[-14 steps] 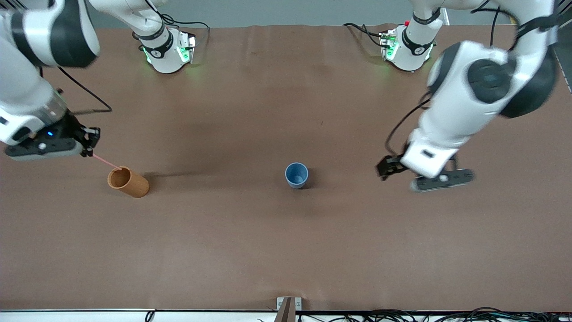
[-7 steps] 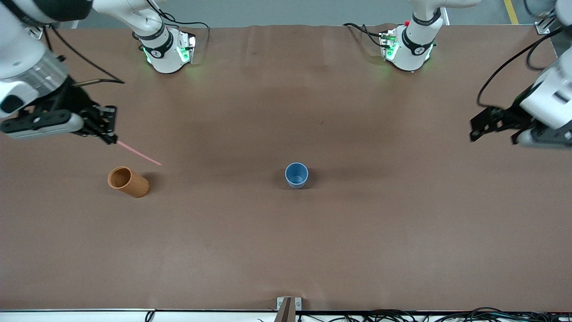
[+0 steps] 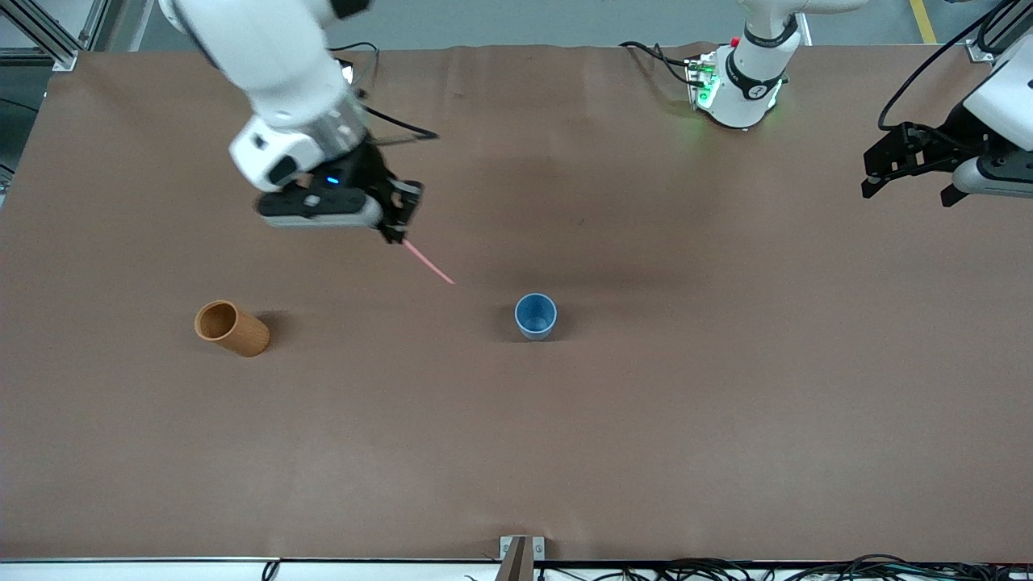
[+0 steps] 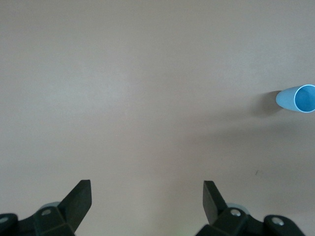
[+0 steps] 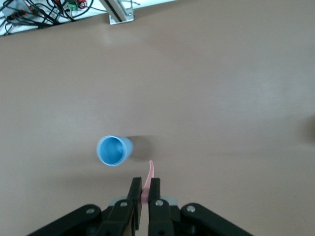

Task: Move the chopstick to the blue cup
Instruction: 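Carry the pink chopstick over the blue cup with the right gripper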

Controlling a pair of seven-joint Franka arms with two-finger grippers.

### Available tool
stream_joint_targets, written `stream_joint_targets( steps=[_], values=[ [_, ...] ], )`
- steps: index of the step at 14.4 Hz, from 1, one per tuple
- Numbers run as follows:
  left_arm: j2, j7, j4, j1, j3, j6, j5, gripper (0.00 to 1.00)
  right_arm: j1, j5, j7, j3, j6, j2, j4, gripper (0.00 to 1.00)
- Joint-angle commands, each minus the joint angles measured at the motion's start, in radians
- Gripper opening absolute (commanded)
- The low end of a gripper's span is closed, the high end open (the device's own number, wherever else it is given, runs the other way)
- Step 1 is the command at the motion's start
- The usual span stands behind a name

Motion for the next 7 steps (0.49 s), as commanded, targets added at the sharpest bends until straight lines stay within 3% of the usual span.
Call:
stream_joint_targets(
  steps=[1, 7],
  values=[
    [-0.01, 0.006, -0.01, 0.002, 0.012, -0.002, -0.014, 1.0, 0.063, -0.053, 0.103, -0.015, 0.004, 0.152, 0.153, 0.0],
    [0.01, -0.003, 0.011, 0.001, 0.014, -0.002, -0.011, 1.0, 0.135, -0.085, 0.183, -0.015, 0.123, 0.246, 0.153, 0.0]
  ],
)
